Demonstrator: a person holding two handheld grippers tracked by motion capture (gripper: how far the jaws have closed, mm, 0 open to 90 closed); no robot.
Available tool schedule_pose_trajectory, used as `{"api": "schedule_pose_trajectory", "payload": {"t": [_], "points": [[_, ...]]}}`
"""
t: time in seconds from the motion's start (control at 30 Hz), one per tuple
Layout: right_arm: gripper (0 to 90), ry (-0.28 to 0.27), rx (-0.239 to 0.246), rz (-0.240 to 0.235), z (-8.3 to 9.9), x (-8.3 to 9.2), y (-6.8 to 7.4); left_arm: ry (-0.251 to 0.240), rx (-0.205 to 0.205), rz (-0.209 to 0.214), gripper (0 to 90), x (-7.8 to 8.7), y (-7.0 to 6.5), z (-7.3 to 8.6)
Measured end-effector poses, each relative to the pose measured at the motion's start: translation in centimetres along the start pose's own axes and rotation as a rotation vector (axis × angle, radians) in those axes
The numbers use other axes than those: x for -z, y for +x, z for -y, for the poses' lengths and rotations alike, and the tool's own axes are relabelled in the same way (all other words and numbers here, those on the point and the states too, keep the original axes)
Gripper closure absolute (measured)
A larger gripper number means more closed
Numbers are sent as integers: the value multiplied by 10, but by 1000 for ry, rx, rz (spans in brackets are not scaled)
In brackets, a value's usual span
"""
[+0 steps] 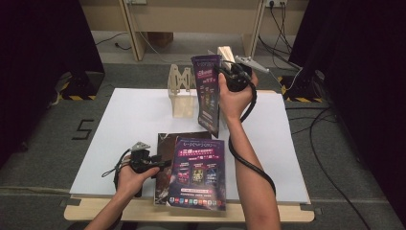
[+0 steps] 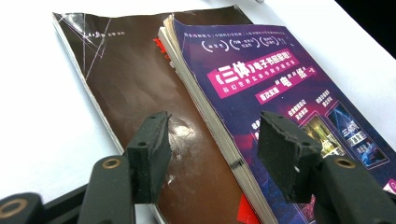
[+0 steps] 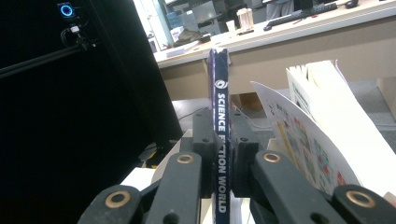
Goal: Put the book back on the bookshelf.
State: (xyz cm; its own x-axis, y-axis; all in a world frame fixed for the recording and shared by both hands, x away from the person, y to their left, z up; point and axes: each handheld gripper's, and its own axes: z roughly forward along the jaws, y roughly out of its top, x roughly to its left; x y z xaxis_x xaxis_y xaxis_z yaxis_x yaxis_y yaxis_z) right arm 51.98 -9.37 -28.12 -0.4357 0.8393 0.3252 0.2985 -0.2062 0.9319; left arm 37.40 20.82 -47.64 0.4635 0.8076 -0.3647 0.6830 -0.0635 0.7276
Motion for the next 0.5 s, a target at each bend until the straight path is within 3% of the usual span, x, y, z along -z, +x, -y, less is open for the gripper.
{"api": "schedule_pose_trajectory", "payload": {"t": [0.5], "points": [[846,-29,7,33,-1,-31,2,13,0,7,430,-3,0,3]]}}
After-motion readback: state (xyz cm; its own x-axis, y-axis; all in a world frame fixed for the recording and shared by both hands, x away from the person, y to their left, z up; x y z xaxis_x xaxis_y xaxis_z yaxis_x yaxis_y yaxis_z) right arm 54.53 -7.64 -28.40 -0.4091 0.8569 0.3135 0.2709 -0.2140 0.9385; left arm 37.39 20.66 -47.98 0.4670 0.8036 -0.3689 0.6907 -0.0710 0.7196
